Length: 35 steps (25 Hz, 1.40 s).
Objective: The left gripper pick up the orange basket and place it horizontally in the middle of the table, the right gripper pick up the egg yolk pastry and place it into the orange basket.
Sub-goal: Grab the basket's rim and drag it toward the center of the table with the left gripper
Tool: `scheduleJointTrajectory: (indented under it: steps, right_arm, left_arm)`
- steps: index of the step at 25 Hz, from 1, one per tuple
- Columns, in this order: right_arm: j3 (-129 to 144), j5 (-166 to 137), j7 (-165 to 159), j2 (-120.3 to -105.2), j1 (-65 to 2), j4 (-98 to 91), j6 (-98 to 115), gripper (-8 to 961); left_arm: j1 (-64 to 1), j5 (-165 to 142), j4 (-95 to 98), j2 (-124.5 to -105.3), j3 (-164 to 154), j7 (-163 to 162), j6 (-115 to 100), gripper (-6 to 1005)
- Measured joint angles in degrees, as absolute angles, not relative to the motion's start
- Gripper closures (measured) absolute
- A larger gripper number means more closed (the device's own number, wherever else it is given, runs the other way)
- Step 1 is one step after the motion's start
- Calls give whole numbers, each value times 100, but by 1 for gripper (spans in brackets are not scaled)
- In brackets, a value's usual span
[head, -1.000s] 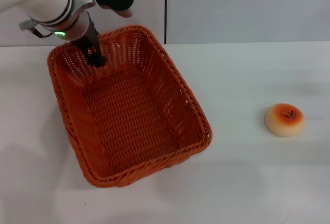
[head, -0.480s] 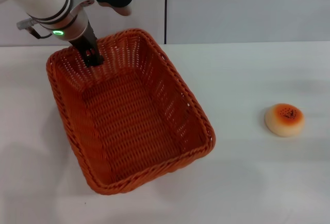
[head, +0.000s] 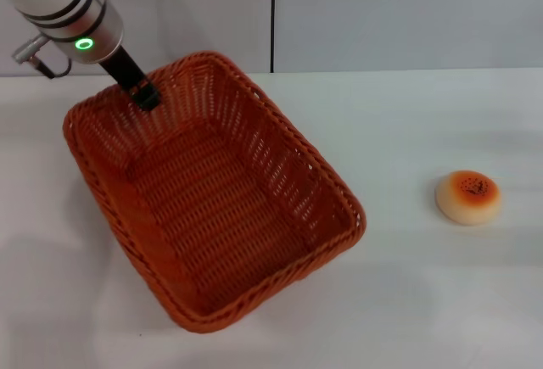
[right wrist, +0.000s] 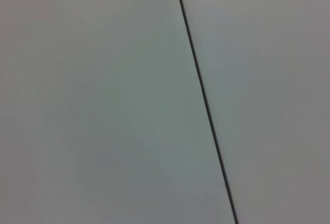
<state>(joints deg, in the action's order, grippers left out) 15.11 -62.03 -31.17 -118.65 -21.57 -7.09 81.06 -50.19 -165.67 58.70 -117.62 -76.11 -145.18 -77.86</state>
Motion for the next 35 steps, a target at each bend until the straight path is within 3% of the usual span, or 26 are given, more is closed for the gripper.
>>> scheduleJointTrajectory:
  steps: [14,15,16,17,18,20,25,35]
  right_arm:
    - [1547,-6215,-3696,-11792,-2237,-1756,8043,437]
    - [1535,-6223,-3937,-11690,-2297,-1866,7920,437]
    - [1535,-6223,-3937,-11690,-2297,-1866,7920,437]
    - [1515,-6221,-4148,-11539,-2348,-1864,7783,437]
    - [1515,-6221,-4148,-11539,-2348,-1864,7783,437]
    - [1491,-6199,-4264,-11378,-2427,-1874,7533,437]
    - [1486,-6196,-4264,-11279,-2542,-1870,7433,437]
    - [1493,-6196,-4249,-11323,-2547,-1890,7382,437]
  left_arm:
    - [-4809,-16564,5964,-11554,-7004,-16121,-8671,773]
    - [-4782,-16563,5972,-11540,-6948,-16238,-8715,779]
    - [-4752,-16565,5996,-11534,-6931,-16325,-8752,785]
    - [-4716,-16565,6036,-11532,-6916,-16403,-8797,787]
    - [-4669,-16568,6092,-11537,-6894,-16455,-8849,789]
    - [-4536,-16575,6314,-11611,-6725,-16481,-9021,793]
    - [-4351,-16569,6662,-11739,-6398,-16484,-9410,802]
    - [-4124,-16552,6968,-11830,-6375,-16491,-9811,814]
